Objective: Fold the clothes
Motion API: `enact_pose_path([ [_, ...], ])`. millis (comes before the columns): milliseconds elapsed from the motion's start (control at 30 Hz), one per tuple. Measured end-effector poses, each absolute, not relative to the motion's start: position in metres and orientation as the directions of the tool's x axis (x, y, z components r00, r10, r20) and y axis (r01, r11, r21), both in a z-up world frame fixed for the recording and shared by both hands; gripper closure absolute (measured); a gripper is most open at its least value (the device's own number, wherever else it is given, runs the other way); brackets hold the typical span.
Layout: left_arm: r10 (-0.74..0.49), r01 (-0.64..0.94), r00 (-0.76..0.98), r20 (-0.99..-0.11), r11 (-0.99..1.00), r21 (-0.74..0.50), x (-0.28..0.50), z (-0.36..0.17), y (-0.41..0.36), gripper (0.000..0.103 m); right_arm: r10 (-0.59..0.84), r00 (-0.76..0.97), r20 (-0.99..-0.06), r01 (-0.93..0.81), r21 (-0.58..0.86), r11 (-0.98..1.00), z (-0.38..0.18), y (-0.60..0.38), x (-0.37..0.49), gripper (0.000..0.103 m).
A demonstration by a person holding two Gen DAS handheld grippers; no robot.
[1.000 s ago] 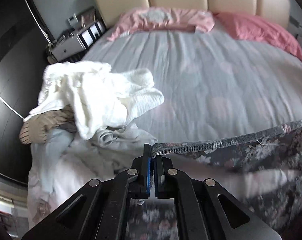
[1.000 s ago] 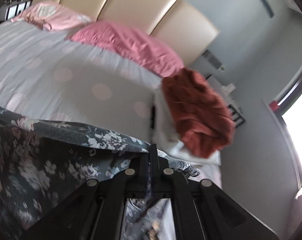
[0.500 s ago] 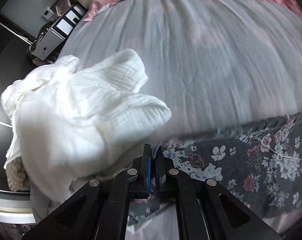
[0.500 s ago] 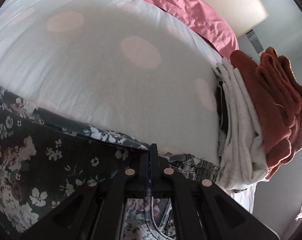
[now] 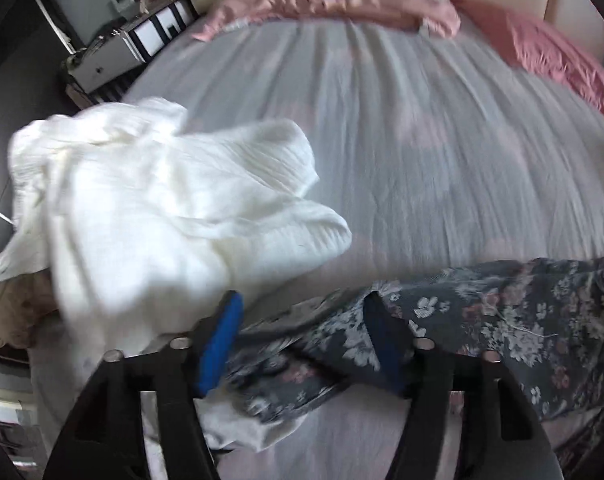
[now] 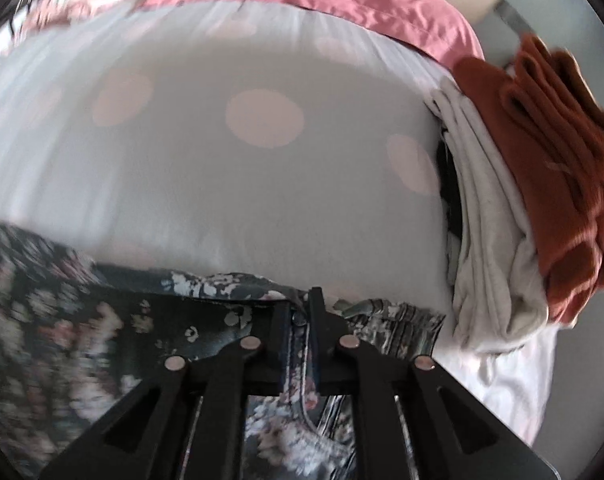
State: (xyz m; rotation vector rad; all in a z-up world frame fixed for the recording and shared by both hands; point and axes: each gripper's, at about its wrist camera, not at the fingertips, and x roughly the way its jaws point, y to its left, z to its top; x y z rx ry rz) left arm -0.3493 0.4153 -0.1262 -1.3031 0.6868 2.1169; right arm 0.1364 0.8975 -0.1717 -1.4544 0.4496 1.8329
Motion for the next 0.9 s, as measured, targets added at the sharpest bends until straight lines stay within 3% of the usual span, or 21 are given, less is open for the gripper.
enact_pose_path([
  [133,0.237,-0.651,-0.356,-0.904,-0.757,0.058,-0.342,-0.112,0.391,0.038,0.274,-0.197,-0.941,-0.776,-0.02,-0.63,-0.138,0.883,0.157,0.077],
  [300,0.248,-0.612,-0.336,-0.909,-0.791,0.011,-0.334,-0.122,0.371,0.038,0.198,-0.32,-0.926,-0.771,0.133,-0.622,-0.109,0.847,0.169,0.076],
  [533,0.239,-0.535,-0.331,-0.913,-0.844,-0.027,-0.334,-0.15,0.357,0.04,0.176,-0.427,-0.887,-0.745,0.235,-0.625,-0.108,0.799,0.177,0.076],
  [567,0.237,-0.521,-0.334,-0.912,-0.853,-0.032,-0.336,-0.154,0.355,0.043,0.175,-0.438,-0.882,-0.743,0.245,-0.623,-0.111,0.793,0.179,0.076],
  [633,0.236,-0.512,-0.326,-0.915,-0.858,-0.039,-0.338,-0.159,0.356,0.07,0.168,-0.455,-0.874,-0.743,0.269,-0.613,-0.121,0.777,0.182,0.076],
  [900,0.268,-0.535,-0.36,-0.894,-0.844,-0.037,-0.331,-0.145,0.362,0.089,0.216,-0.438,-0.873,-0.761,0.232,-0.606,-0.154,0.753,0.178,0.076],
])
